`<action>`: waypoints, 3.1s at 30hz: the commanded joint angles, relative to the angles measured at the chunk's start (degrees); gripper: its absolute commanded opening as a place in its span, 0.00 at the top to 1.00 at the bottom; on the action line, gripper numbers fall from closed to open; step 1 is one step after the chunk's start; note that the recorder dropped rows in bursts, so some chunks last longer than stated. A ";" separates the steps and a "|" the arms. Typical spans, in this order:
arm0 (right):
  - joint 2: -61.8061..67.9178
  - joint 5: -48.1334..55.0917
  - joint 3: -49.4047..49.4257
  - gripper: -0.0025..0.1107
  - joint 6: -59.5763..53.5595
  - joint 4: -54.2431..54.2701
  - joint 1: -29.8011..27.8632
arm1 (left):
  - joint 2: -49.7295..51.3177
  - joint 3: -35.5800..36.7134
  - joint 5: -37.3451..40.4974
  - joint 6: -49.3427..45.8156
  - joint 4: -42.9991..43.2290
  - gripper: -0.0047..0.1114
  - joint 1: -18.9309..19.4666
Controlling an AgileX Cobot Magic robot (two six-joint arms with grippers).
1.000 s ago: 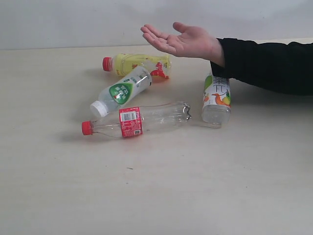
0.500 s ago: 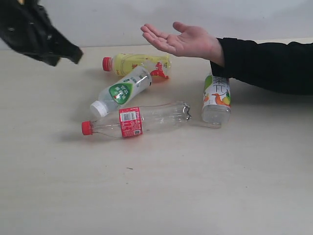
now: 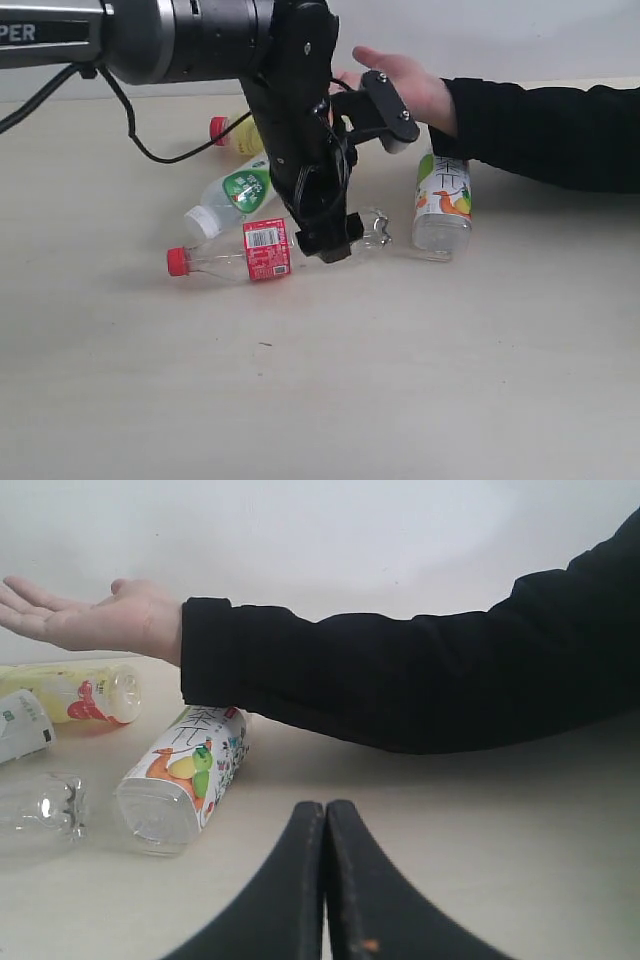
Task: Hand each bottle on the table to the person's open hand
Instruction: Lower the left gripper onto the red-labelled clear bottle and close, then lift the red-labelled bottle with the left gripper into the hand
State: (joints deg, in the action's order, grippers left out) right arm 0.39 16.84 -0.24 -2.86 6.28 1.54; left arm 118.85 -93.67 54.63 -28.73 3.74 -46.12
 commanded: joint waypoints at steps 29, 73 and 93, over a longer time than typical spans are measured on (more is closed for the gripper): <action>-0.39 -0.32 0.24 0.98 -0.07 -0.21 -0.24 | 9.85 -0.45 -5.69 -8.02 0.63 0.37 2.31; -0.39 -0.32 0.24 0.98 -0.07 -0.21 -0.24 | -0.48 -22.53 -7.29 49.92 -6.06 0.96 2.97; -0.39 -0.32 0.24 0.98 -0.07 -0.21 -0.24 | 11.02 -27.57 -19.83 55.84 -22.51 0.96 12.50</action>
State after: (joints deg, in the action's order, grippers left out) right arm 0.39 16.84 -0.24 -2.86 6.28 1.54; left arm 129.22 -120.78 36.87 26.23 -17.41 -34.47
